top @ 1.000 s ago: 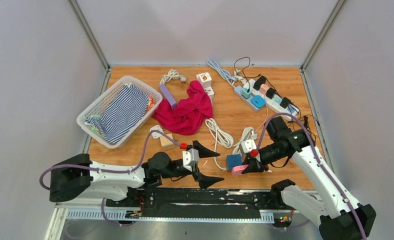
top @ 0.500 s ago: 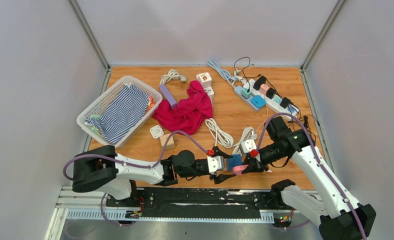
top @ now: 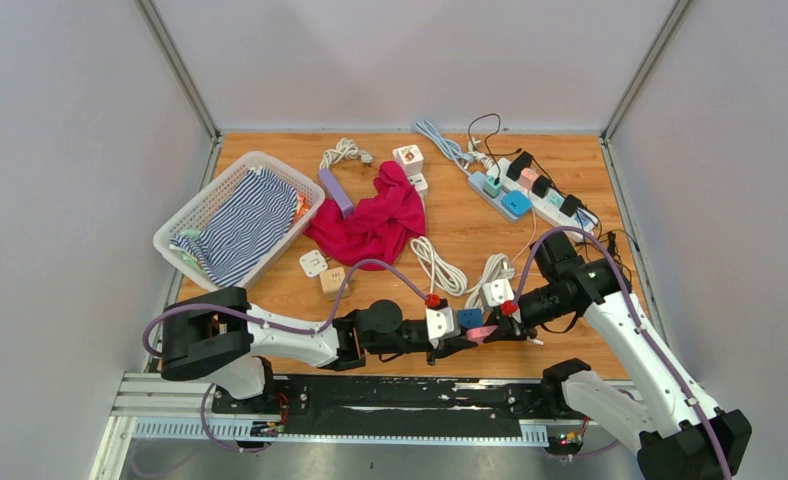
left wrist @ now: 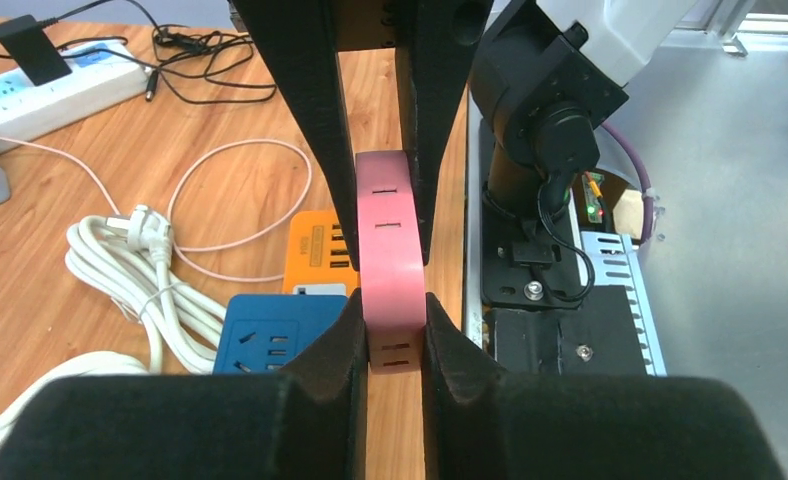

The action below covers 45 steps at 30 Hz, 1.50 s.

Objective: Pull the plug off the socket
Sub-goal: Place the plug at the center of the board.

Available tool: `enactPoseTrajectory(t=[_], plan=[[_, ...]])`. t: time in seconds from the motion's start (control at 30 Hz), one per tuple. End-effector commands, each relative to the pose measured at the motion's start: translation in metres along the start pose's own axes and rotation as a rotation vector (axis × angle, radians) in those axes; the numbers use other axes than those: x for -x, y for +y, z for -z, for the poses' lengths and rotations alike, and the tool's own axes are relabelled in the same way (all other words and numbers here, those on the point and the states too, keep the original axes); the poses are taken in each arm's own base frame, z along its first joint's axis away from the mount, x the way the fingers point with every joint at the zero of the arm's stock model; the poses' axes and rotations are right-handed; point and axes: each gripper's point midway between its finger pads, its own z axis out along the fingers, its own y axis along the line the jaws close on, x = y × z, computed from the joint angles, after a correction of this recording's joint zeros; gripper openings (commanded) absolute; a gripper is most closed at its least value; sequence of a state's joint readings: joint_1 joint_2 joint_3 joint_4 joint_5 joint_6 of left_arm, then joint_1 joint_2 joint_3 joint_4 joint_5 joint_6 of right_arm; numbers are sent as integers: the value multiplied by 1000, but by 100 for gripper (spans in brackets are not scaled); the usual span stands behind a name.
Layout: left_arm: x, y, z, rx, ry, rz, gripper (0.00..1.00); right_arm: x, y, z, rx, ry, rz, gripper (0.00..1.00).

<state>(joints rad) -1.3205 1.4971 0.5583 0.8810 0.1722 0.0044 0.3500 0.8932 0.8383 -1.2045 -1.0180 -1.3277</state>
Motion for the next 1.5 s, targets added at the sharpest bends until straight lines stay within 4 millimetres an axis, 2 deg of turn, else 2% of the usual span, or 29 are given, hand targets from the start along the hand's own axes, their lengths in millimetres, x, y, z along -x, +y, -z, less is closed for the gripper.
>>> enactPoseTrajectory(t=[0.0,0.07,0.13,0.17,0.23,0.3,0.4,0.53,0.77,0.97,1.03,1.17,1.27,1.47], plan=[[9,-6,-2,-30,-25,-5,0,1,12,-2,31,-31,-73,12],[8,-6,2,-30,-24,-5,0,0,13,-2,31,-30,-76,46],[7,-10,8,-37,-25,27,0,-1,13,-2,30,-28,-75,70],[6,-11,12,-38,-25,38,0,-1,13,-2,29,-28,-72,76],[5,-11,21,-27,-31,58,0,-1,13,-2,26,-24,-73,81],[-5,-9,34,4,-21,75,0,-1,12,-1,22,-19,-69,83],[-11,6,57,109,-42,83,0,-1,11,1,7,-15,-64,84],[-7,32,94,233,-123,130,0,-3,9,2,-7,-13,-66,84],[-5,101,156,505,-196,336,0,-7,5,2,-17,-3,-84,84],[16,160,211,737,-394,515,0,-9,4,2,-20,-2,-102,84],[16,177,226,809,-438,573,0,-10,3,2,-20,-1,-105,84],[-4,208,253,985,-482,706,0,-10,2,2,-28,-3,-111,84],[-26,224,272,1128,-482,759,0,-11,2,2,-30,-3,-112,84],[-51,238,293,1293,-458,796,0,-12,1,2,-29,-1,-116,85]])
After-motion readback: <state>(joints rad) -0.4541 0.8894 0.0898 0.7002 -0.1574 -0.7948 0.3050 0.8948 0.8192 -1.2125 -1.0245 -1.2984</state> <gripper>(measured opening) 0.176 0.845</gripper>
